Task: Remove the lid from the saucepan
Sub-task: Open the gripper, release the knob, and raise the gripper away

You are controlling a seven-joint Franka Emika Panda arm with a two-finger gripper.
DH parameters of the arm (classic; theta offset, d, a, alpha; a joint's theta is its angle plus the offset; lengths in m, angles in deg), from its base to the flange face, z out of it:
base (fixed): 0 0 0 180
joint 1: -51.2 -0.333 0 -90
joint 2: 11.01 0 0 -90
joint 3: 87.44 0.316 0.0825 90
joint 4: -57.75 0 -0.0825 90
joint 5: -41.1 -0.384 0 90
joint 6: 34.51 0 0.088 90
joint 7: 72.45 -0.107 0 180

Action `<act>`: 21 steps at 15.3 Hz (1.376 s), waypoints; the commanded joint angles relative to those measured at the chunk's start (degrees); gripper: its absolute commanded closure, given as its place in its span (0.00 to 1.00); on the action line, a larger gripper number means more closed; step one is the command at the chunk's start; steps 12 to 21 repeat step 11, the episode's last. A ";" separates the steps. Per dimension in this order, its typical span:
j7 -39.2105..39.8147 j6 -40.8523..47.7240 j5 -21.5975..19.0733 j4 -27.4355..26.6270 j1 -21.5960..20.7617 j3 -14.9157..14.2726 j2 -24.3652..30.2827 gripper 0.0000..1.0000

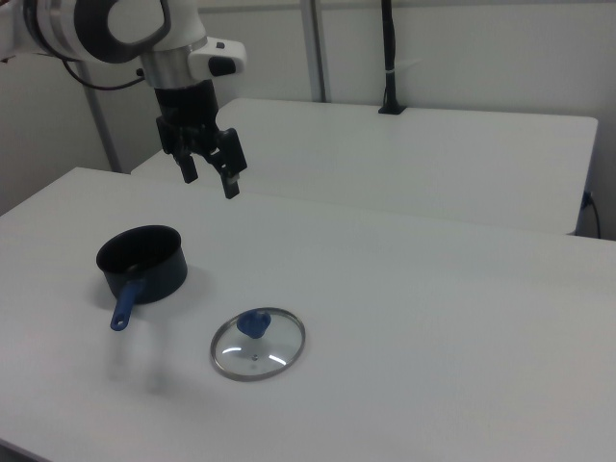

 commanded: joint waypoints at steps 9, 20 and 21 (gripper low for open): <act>10.53 -1.96 0.80 3.55 -1.40 -1.85 -2.35 0.00; 10.36 -1.78 0.63 3.55 -1.48 -1.68 -2.18 0.00; 10.36 -1.78 0.63 3.55 -1.48 -1.68 -2.18 0.00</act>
